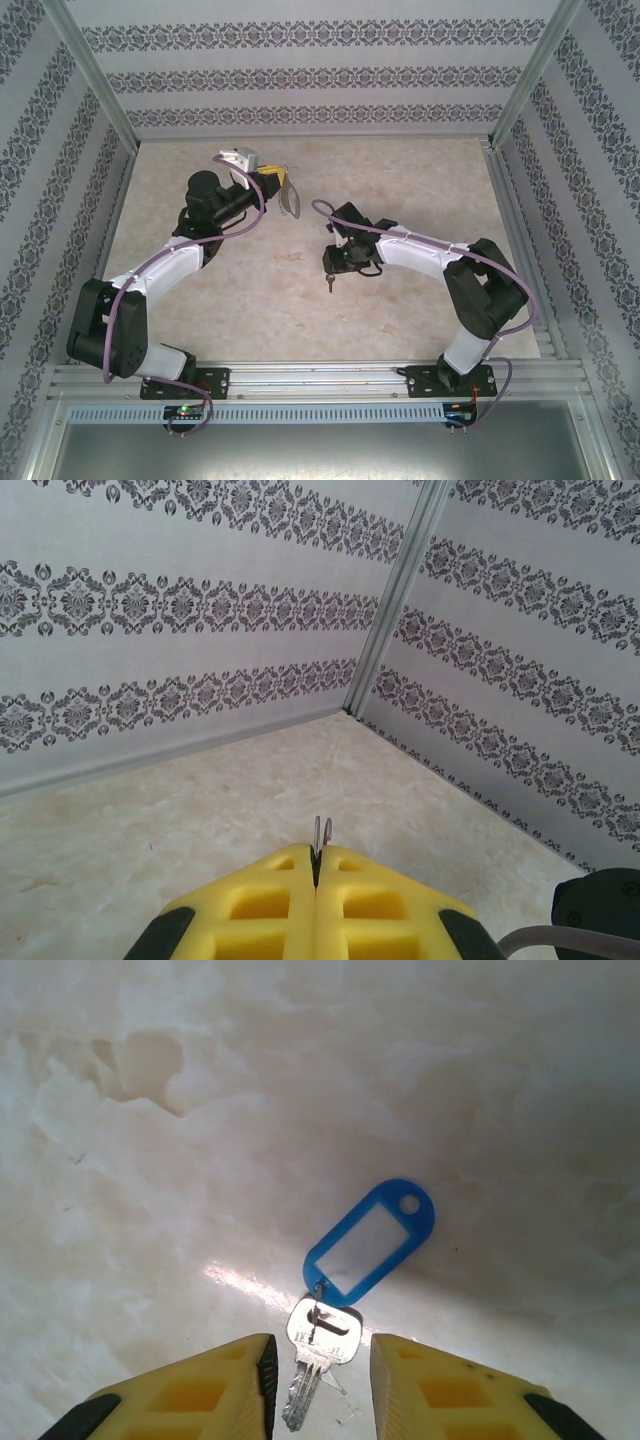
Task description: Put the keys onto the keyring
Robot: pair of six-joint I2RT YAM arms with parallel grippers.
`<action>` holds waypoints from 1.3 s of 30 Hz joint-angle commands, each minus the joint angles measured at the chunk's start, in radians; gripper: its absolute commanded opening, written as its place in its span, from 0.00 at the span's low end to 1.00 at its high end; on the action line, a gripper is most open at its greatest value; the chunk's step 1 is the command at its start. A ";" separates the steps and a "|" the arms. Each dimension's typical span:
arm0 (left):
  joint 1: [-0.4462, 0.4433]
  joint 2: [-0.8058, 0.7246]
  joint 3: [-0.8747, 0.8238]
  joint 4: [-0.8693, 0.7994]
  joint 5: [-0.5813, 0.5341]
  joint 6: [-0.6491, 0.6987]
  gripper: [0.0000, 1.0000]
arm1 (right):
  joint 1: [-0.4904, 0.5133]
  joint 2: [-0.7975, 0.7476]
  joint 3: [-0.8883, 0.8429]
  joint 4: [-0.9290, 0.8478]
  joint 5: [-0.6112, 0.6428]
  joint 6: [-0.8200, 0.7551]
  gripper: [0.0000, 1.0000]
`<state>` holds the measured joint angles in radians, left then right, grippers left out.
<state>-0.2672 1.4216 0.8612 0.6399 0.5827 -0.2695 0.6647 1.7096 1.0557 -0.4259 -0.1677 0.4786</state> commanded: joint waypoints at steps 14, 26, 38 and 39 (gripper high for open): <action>-0.002 -0.019 -0.009 0.059 0.003 0.006 0.00 | 0.043 0.069 -0.010 0.032 0.026 0.086 0.27; -0.002 0.002 -0.004 0.074 0.009 -0.003 0.00 | 0.041 0.092 0.002 0.043 0.029 0.077 0.26; -0.002 0.025 0.001 0.091 0.014 -0.011 0.00 | 0.035 0.068 0.005 0.041 0.041 0.074 0.25; -0.002 0.028 0.002 0.092 0.014 -0.011 0.00 | 0.034 0.067 0.004 0.042 0.042 0.074 0.25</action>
<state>-0.2672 1.4433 0.8604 0.6613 0.5835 -0.2703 0.7029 1.7905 1.0424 -0.3878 -0.1509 0.5514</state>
